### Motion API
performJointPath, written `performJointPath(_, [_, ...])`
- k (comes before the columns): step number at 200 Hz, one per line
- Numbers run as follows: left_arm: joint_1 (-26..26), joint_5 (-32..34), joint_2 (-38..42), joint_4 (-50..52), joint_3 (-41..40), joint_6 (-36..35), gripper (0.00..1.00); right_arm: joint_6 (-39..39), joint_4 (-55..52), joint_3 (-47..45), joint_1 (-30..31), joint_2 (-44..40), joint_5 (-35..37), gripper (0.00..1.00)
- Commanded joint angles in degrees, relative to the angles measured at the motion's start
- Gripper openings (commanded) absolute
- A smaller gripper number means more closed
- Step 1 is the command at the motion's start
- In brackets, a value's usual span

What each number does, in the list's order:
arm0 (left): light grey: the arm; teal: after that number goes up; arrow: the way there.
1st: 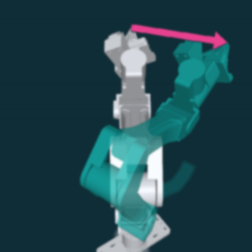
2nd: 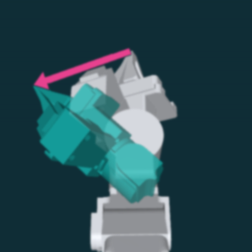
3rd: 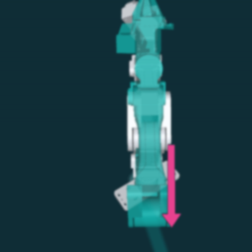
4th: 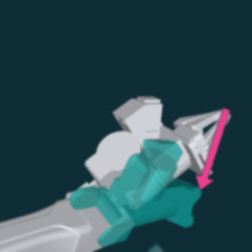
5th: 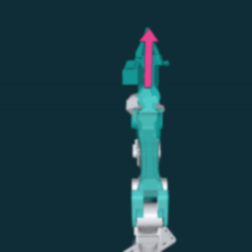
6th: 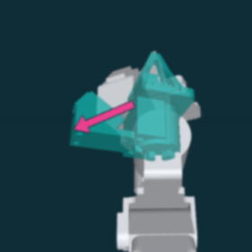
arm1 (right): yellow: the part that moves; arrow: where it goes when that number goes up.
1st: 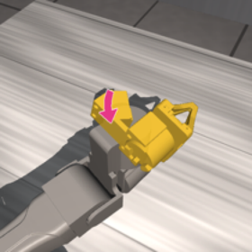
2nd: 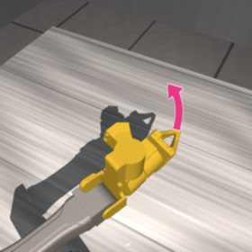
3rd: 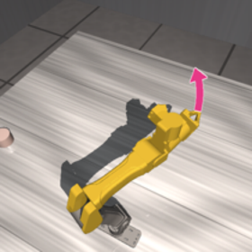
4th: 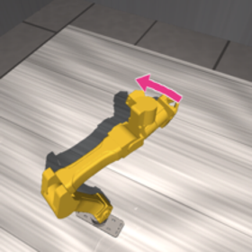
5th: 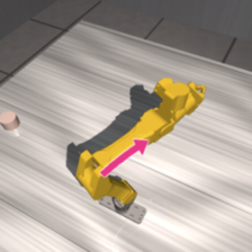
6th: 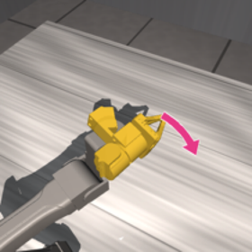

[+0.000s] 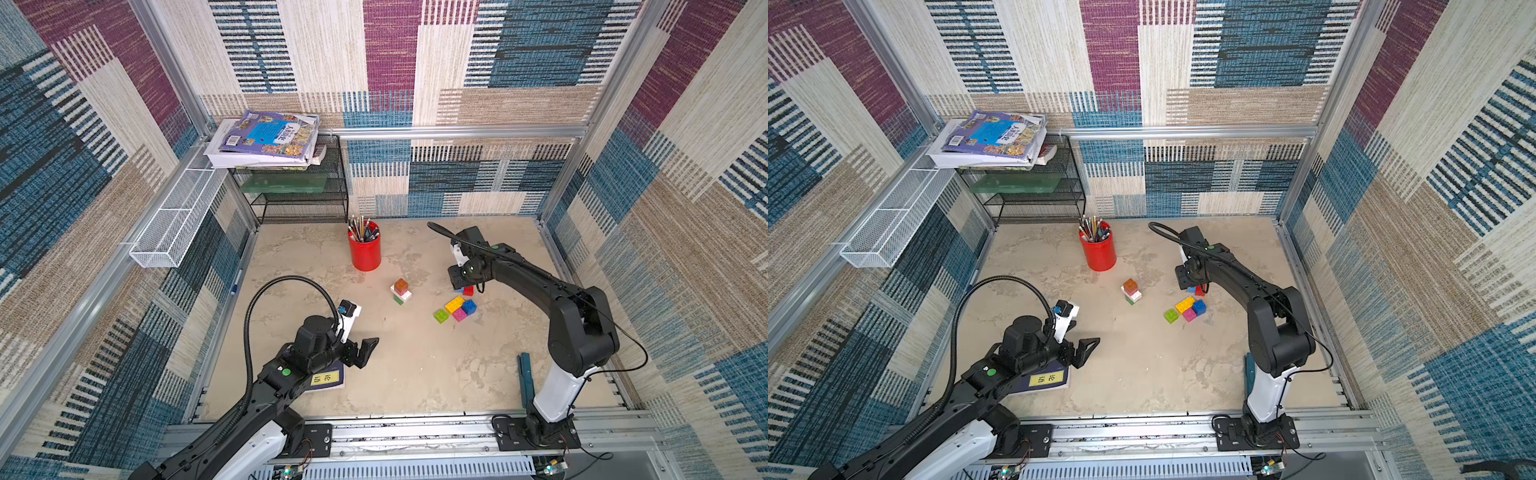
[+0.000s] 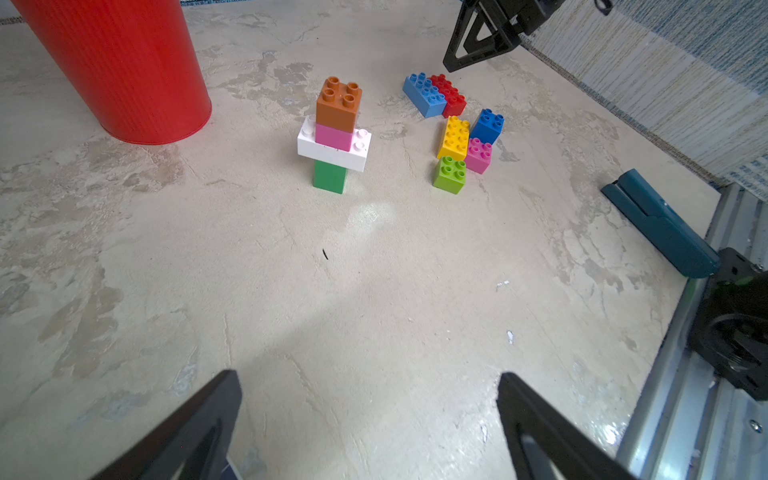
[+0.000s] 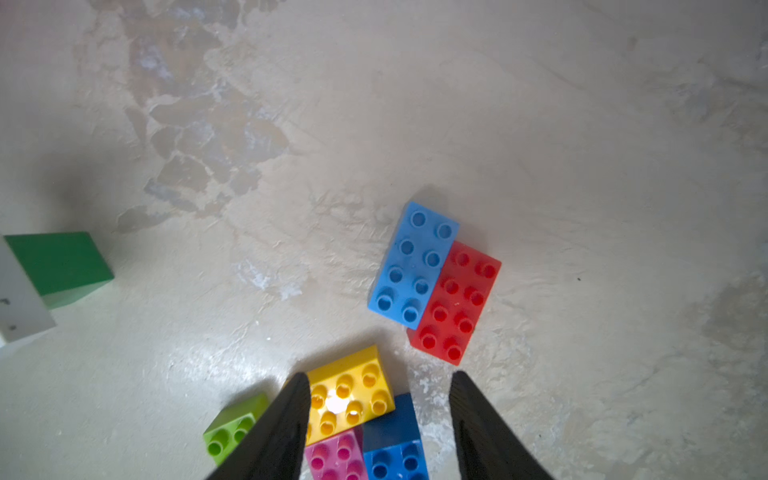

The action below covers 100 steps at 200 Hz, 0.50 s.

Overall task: Assemble the letter f with lego
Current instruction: Pick up the lego brick from the center of the board.

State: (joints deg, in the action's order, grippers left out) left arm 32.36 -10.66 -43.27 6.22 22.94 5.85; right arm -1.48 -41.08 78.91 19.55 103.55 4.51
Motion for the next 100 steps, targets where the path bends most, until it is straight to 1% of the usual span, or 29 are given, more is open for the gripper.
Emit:
performJointPath(1, [0.0,-0.2,-0.3,-0.7,0.4,-0.6,0.99,-1.0,3.2,1.1,-1.2,2.2,-0.3,0.58])
performJointPath(42, [0.0,-0.2,-0.5,-0.8,0.4,-0.7,0.99,-0.7,3.9,5.2,-2.4,8.0,-0.8,0.57])
performJointPath(64, [0.0,-0.1,-0.6,-0.9,0.4,-0.7,0.99,-0.1,4.4,6.6,-2.4,9.9,-2.0,0.57])
performJointPath(100, [0.0,-0.1,-0.7,-0.9,0.4,-0.6,0.99,-0.4,3.6,8.4,-2.5,12.1,-1.0,0.57])
